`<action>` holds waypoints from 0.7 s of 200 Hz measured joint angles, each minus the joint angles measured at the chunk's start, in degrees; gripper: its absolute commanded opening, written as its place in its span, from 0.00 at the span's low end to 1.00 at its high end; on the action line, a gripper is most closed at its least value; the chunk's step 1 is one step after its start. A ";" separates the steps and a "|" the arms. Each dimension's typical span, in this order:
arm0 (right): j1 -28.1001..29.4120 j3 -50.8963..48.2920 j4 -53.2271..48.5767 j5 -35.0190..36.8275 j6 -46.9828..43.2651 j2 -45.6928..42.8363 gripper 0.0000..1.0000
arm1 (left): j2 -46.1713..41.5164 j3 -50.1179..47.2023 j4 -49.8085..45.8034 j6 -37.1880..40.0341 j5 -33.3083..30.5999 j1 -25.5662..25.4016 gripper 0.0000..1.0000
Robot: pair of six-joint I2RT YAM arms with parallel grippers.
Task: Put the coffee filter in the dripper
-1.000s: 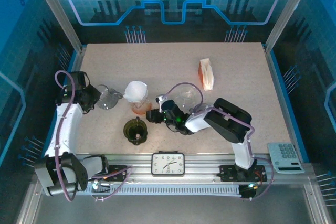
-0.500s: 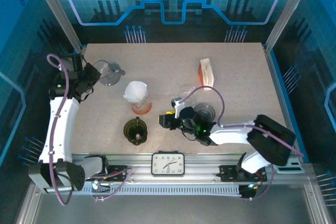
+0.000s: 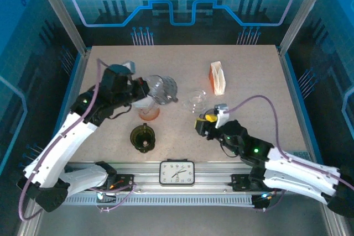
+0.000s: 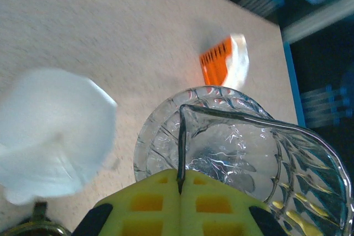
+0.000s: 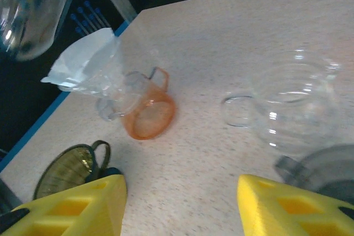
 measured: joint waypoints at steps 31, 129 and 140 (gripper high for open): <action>-0.02 -0.94 -10.40 3.58 0.24 -9.57 0.58 | 2.25 -3.41 -0.09 0.46 -2.38 -9.53 0.00; -0.02 -1.11 -21.59 5.44 0.26 -13.22 0.59 | 19.82 -15.04 5.88 -0.81 -4.66 -17.07 0.00; -0.02 -1.11 -21.99 5.44 0.42 -13.22 0.59 | 20.92 -15.23 6.58 -0.96 -4.85 -17.29 0.00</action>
